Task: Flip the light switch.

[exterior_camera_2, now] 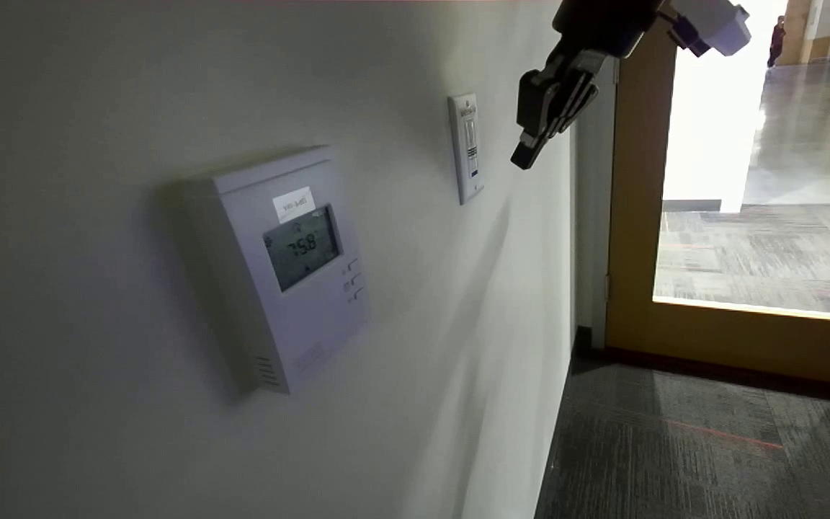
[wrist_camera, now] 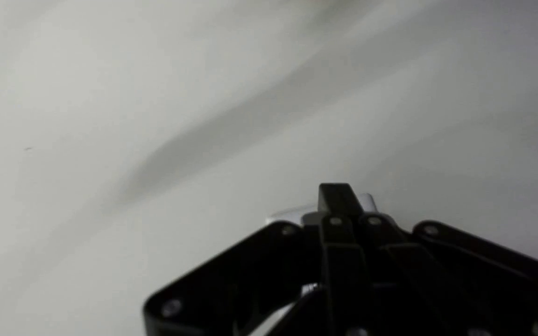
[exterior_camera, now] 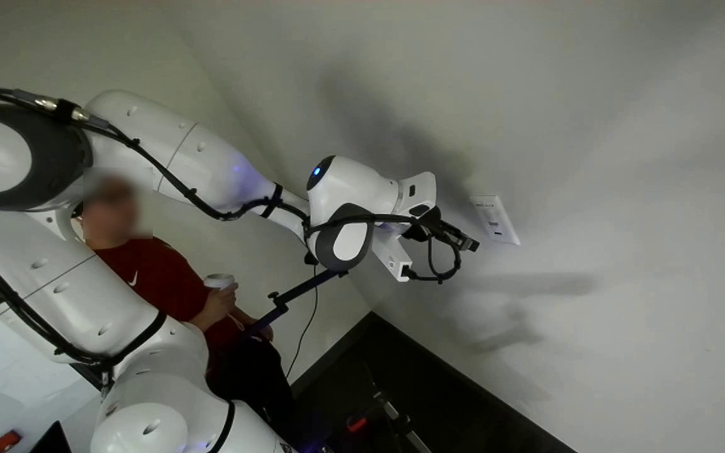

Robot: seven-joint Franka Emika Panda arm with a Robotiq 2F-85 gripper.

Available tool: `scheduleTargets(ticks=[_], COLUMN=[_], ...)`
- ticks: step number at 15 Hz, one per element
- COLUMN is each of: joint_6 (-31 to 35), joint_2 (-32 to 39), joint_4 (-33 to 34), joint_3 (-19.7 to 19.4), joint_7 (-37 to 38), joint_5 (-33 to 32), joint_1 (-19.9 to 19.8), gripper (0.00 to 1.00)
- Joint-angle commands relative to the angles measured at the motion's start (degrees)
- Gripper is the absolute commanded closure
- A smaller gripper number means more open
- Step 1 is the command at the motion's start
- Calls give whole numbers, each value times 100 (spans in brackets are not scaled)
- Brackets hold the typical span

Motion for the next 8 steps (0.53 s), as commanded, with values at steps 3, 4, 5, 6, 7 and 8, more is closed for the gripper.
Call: scheduleTargets(ticks=[3, 4, 5, 6, 7, 8], joint_6=[-99, -122, -123, -124, -133, -128], joint_2=[326, 381, 433, 472, 508, 532], joint_4=[418, 476, 525, 564, 600, 628], joint_3=[-15, -11, -12, -3, 4, 8], joint_7=[-76, -74, -80, -76, -73, -70], joint_5=[-65, -64, -69, -67, -65, -64], joint_1=[-117, -122, -129, -125, -121, -118], gripper=[100, 100, 100, 100, 100, 100])
